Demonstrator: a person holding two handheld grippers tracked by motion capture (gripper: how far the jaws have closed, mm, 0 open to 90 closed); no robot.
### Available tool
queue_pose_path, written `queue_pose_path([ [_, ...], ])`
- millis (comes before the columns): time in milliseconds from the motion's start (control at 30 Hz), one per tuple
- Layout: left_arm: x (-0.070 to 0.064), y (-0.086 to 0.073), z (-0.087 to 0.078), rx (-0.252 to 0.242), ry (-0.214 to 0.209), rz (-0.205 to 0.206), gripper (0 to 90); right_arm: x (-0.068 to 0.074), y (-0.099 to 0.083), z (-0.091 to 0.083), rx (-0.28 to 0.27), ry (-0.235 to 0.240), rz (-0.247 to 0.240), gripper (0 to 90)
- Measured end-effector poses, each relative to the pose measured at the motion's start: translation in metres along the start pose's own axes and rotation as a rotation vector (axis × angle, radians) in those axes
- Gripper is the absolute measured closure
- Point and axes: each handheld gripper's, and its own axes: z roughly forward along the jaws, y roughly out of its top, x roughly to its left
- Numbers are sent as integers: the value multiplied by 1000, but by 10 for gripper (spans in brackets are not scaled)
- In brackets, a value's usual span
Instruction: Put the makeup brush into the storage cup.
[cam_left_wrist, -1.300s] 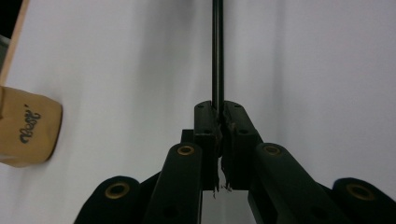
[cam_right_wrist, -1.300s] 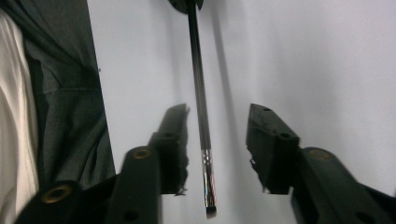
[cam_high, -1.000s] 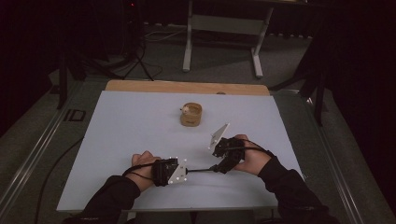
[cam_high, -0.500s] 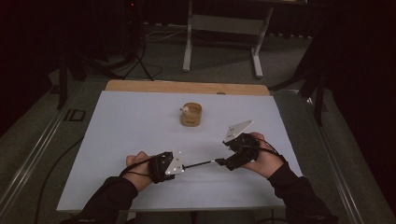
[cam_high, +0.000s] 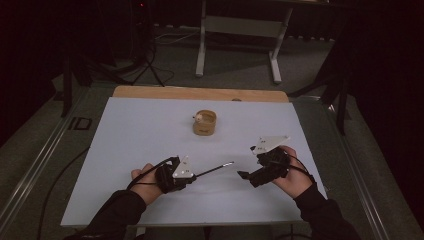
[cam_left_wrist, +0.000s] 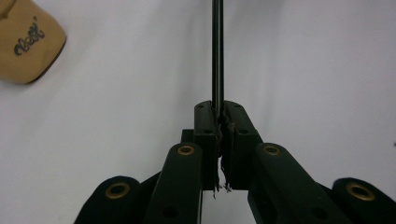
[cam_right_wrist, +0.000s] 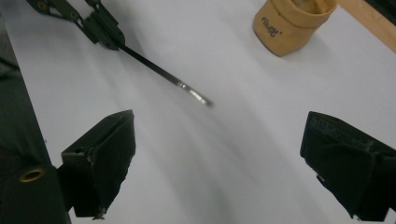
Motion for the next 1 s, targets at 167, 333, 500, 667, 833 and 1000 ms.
queue_pose_path([
  [167,7,-2,-3,-59,-32,-103,859,-2,-6,-7,-46,-42,19,102],
  [333,11,-2,-6,-112,-53,-177,859,-5,-15,-12,-79,-69,54,140],
  [500,11,-5,-5,-162,-99,-243,860,-5,-24,-10,-99,-84,81,135],
  [667,6,-9,-1,-204,-120,-280,860,-3,-27,-10,-112,-112,98,136],
  [833,5,-18,2,-267,-154,-371,859,-2,-28,-10,-117,-115,100,146],
  [1000,5,-24,1,-324,-177,-433,859,-1,-29,-10,-128,-112,104,147],
])
